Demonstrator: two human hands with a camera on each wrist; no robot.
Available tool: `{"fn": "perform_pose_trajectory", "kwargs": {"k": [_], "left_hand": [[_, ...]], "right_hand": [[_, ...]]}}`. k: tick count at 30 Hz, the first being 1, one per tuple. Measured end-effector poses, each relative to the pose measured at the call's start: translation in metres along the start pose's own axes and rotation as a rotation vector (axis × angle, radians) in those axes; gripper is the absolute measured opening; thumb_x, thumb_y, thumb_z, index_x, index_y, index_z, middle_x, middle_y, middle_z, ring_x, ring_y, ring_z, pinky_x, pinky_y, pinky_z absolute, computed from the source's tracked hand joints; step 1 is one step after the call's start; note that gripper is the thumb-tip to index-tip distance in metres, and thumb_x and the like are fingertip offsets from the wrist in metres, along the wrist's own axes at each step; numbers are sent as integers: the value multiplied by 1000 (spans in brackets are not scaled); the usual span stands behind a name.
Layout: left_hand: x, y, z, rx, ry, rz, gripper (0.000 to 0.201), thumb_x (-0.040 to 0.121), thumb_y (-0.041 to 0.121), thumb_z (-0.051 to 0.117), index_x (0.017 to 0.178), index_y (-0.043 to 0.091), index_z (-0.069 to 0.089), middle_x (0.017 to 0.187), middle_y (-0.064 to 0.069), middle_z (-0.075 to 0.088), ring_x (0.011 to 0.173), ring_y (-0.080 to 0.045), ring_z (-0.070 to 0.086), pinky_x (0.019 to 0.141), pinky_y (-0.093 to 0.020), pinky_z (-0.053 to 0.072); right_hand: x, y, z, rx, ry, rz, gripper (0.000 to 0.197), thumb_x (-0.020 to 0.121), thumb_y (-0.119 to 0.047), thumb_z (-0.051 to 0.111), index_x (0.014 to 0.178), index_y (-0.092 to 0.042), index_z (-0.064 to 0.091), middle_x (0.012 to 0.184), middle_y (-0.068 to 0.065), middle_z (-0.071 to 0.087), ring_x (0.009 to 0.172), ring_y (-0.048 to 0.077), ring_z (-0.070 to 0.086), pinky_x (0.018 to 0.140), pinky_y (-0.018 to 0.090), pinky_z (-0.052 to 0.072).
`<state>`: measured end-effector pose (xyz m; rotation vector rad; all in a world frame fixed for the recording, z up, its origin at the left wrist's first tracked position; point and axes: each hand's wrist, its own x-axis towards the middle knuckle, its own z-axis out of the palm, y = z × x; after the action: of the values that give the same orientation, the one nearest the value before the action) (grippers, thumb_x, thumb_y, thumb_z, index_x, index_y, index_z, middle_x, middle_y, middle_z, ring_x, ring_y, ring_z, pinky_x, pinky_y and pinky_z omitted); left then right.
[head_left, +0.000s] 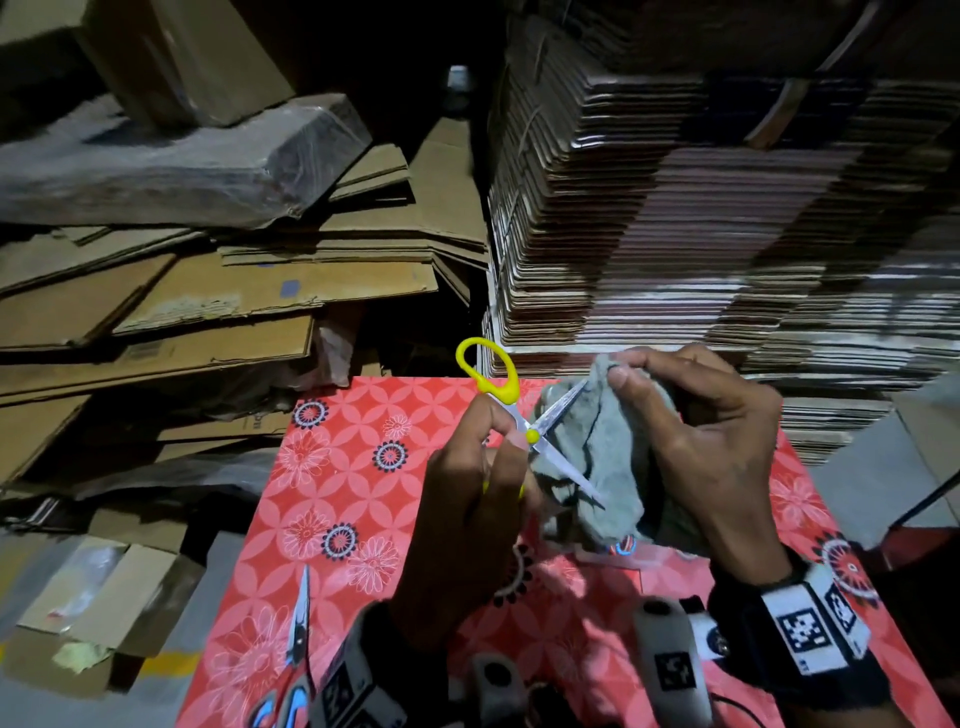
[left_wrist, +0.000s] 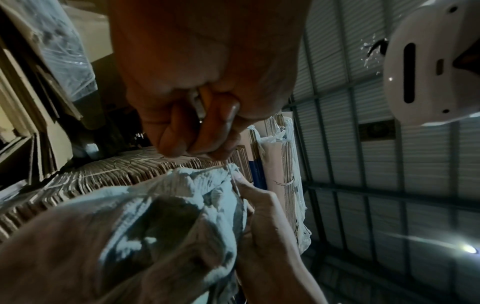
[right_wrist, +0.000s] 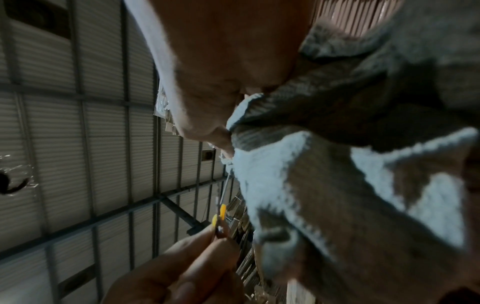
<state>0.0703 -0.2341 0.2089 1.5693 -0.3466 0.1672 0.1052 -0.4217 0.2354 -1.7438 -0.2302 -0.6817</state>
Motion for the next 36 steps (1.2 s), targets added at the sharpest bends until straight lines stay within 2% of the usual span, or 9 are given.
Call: {"fn": "perform_pose_trajectory", "kwargs": {"k": [4,7,10,17,21,25,29,33,36], "left_hand": [[0,-1,-2,43,37,32,15,107,28,44,92,30,47,48,-1,41,40,-13,32,51,-25,29],[2,-3,-1,59,72,24,17,106,25,44,91,31,47,48,1,40,41,-15,32,52,-27,29],[3,-3,1,54,73,26,13,106,26,45,94,21,47,48,0,38,41,-19,30,48,-34,26],[2,0,6,207,108,78,16,107,23,44,91,21,45,47,-9,41,39,-18,35,44,-39,30],[-1,0,7,284,130,113,14,107,26,44,93,27,47,51,-11,46,40,-20,41,44,-46,34],[-1,-3,9,304,123,107,13,107,24,44,94,27,47,50,-6,46,40,-17,42,44,-46,39],[-1,-6,11,325,129,114,11,106,21,44,96,21,48,48,8,48,40,-8,42,46,-29,35],[0,-7,12,367,161,126,14,106,29,44,93,24,48,52,-5,53,42,-17,53,45,-42,42],[1,-6,13,394,149,160,12,106,21,45,95,22,50,51,-7,49,40,-13,48,43,-38,40]], "right_hand": [[6,-9,-12,-1,124,-18,17,91,-7,78,103,-20,79,90,15,72,82,19,66,75,34,53],[-2,-22,-10,-52,9,-90,14,88,-12,80,102,-15,78,95,2,75,88,8,70,79,21,51],[-10,-18,-1,-168,-89,-152,17,86,-20,84,102,-14,81,100,-4,75,93,11,72,80,23,52],[-22,-12,19,-277,-140,-212,8,91,-13,75,97,-12,81,84,-11,61,75,-3,57,72,12,40],[-25,-17,19,-262,-257,-231,9,92,-9,74,94,-11,81,83,-1,66,77,6,61,70,14,41],[-11,-11,10,-259,-161,-194,8,91,-14,76,96,-15,82,81,-5,64,71,5,58,66,16,42],[-22,-8,16,-294,-138,-146,10,94,-15,72,92,-15,82,77,-7,58,72,6,56,67,16,40],[-33,-13,20,-279,-258,-180,10,93,-8,73,90,-15,81,82,-4,64,78,8,62,70,16,44],[-16,-7,10,-256,-146,-120,14,92,-6,77,93,-19,82,83,-11,65,79,4,62,69,19,45]]}}
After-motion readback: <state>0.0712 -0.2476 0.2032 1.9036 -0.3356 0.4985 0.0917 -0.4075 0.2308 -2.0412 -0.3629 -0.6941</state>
